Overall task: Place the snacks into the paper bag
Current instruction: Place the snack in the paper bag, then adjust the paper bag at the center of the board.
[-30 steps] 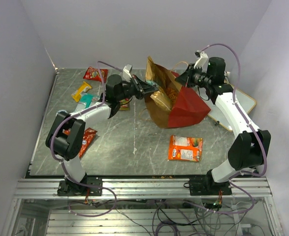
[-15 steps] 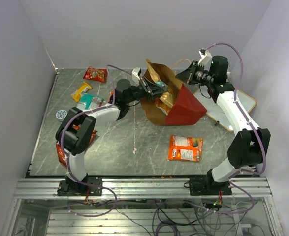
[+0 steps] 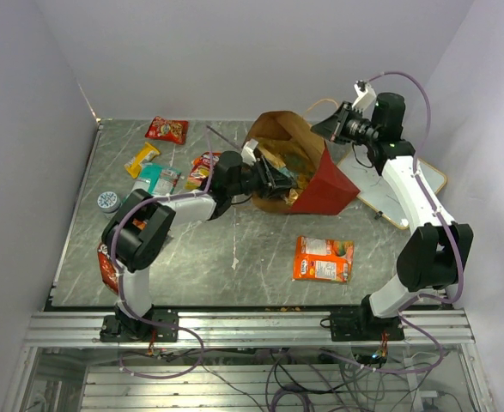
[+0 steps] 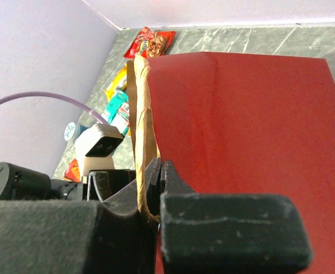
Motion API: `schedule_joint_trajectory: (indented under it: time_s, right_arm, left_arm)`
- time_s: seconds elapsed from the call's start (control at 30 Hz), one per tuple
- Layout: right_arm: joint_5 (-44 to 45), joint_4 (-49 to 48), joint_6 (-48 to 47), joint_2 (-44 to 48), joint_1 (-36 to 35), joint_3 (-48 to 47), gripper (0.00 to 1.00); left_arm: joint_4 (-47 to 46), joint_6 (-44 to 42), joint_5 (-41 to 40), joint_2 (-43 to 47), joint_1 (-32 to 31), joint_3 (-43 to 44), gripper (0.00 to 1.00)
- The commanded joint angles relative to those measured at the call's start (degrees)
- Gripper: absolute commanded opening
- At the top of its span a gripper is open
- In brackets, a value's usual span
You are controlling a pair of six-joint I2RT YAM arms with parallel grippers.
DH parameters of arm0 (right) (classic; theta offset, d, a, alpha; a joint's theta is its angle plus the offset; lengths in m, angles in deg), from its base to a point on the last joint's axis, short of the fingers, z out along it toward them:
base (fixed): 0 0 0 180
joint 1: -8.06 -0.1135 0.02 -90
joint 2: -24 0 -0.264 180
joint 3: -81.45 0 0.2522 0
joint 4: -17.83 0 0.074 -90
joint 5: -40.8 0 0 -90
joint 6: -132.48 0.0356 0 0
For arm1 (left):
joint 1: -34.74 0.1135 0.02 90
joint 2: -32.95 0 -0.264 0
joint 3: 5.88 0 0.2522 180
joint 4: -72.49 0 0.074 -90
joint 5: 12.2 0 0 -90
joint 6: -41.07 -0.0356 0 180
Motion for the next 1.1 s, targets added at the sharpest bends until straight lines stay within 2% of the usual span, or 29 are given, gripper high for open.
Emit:
schedule_joint_trajectory:
  time_s: [0.0, 0.37, 0.47, 0.7, 0.9, 0.97, 1.07]
  right_arm:
    - [-1.1, -1.1, -0.9, 0.1, 0.5, -4.5, 0.0]
    - [0.1, 6.8, -8.7, 0.2, 0.6, -7.6, 0.0]
    - [1.3, 11.1, -12.7, -0.6, 0.6, -10.8, 0.0]
    - [-0.6, 17.1, -17.1, -1.9, 0.6, -15.8, 0.0]
    - [-1.6, 16.2, -16.3, -1.3, 0.5, -15.2, 0.0]
    - [-2.6, 15.9, -15.7, -1.4, 0.6, -15.0, 0.0]
    - [-4.6, 14.8, -14.1, -1.1, 0.4, -14.8, 0.0]
  left_arm:
    - [16.9, -14.2, 1.3, -1.3, -0.8, 8.6, 0.53]
    - [42.7, -39.9, 0.9, 1.0, -0.4, 21.1, 0.9]
    - [51.7, -47.0, 1.6, 2.1, -0.4, 24.2, 0.98]
    - [65.6, -68.5, 5.8, 6.7, -0.3, 28.9, 0.99]
    - [67.3, -83.4, 4.4, 16.4, -0.3, 28.3, 0.97]
    - [67.2, -85.6, -1.5, 19.6, -0.3, 27.6, 0.96]
    - [67.5, -84.6, -16.7, 21.8, 0.2, 26.4, 0.95]
